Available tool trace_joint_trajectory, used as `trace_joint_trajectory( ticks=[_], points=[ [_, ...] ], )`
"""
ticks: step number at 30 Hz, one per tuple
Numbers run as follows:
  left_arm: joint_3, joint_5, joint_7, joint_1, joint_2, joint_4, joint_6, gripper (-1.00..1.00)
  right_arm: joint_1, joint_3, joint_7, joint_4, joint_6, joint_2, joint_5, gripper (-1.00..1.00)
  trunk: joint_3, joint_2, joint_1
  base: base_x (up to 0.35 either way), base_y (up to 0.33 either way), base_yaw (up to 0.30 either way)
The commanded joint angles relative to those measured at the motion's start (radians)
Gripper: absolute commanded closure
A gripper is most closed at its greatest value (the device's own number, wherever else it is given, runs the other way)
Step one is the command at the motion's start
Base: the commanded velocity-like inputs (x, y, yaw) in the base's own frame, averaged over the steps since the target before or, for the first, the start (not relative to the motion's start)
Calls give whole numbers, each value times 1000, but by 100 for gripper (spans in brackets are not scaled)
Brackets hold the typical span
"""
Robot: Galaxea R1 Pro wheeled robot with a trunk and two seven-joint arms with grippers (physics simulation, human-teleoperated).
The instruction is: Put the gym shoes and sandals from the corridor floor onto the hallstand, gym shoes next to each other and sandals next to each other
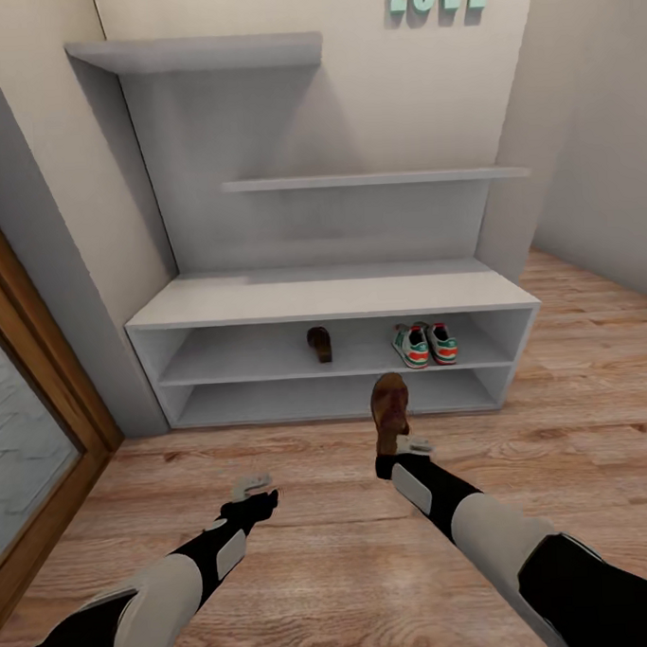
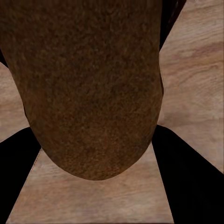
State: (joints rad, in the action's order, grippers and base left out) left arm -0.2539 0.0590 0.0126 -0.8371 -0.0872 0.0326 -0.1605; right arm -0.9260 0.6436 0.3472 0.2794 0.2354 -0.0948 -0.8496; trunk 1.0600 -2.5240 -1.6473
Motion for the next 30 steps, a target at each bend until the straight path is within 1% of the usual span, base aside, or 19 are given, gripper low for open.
trace_joint_trajectory(
  ticks=[1, 2, 3, 4, 5, 6, 7, 11, 12, 15, 20, 21, 22, 23, 24, 25, 26, 27, 30],
  points=[
    [-6, 6, 48, -1, -1, -1, -3, -100, -4, 8, 14, -1, 7, -1, -15, 100, 1, 0, 0, 0, 0, 0],
    [-6, 6, 138, -1, -2, -1, -4, -100, -10, 8, 24, -10, 10, -4, -27, 100, 1, 0, 0, 0, 0, 0],
    [-6, 6, 194, -1, -2, -2, -4, -100, -13, 8, 30, -21, 12, -5, -35, 100, 1, 0, 0, 0, 0, 0],
    [-5, 6, 166, 8, 1, -3, -1, -100, -17, 7, 34, -33, 16, -4, -43, 100, 1, 0, 0, 0, 0, 0],
    [-5, 7, 60, 55, 5, -3, 1, -100, -19, 7, 35, -37, 18, -4, -47, 100, 1, 0, 0, 0, 0, 0],
    [-5, 7, 28, 75, 8, -3, 1, -100, -19, 7, 35, -37, 18, -4, -47, 100, 1, 0, 0, 0, 0, 0],
    [-5, 6, -52, 128, 24, -2, 0, -100, -21, 8, 18, -32, 20, -6, -50, 100, 1, 0, 0, 0, 0, 0],
    [-5, 5, -96, 150, 37, -1, 0, -100, -23, 10, -45, -14, 24, -10, -52, 100, 1, 0, 0, 0, 0, 0],
    [-5, 4, -107, 155, 41, -1, 0, -100, -23, 12, -88, -6, 37, -12, -52, 100, 1, 0, 0, 0, 0, 0],
    [-5, 3, -117, 160, 45, -1, 0, -100, -23, 15, -137, 8, 84, -17, -49, 100, 1, 0, 0, 0, 0, 0],
    [-5, 3, -125, 164, 48, 0, -1, -100, -23, 19, -174, 59, 254, -22, -9, 100, 1, 0, 0, 0, 0, 0],
    [-5, 3, -126, 164, 48, 0, 0, -100, -23, 20, -177, 88, 325, -22, 18, 100, 1, 0, 0, 0, 0, 0],
    [-5, 3, -126, 164, 48, 0, 0, -100, -23, 20, -177, 88, 325, -22, 18, 100, 1, 0, 0, 0, 0, 0],
    [-5, 2, -126, 164, 48, 0, 0, -100, -23, 20, -177, 107, 365, -22, 33, 100, 1, 0, 0, 0, 0, 0],
    [-5, 2, -127, 165, 49, 0, 0, -100, -24, 20, -167, 162, 471, -23, 69, 100, 1, 0, 0, 0, 0, 0],
    [-5, 2, -127, 165, 49, 0, 0, -100, -25, 20, -155, 191, 529, -23, 88, 100, 1, 0, 0, 0, 0, 0],
    [-5, 2, -127, 165, 49, 0, 0, -100, -33, 19, -116, 237, 617, -22, 118, 100, 1, 0, 0, 0, 0, 0],
    [-5, 2, -127, 165, 49, 0, 0, -100, -44, 18, -69, 268, 669, -22, 137, 100, 1, 0, 0, 0, 0, 0],
    [-5, 2, -128, 165, 49, 0, 1, -100, -60, 16, 26, 299, 726, -21, 158, 100, 1, 0, 0, 0, 0, 0]
  ],
)
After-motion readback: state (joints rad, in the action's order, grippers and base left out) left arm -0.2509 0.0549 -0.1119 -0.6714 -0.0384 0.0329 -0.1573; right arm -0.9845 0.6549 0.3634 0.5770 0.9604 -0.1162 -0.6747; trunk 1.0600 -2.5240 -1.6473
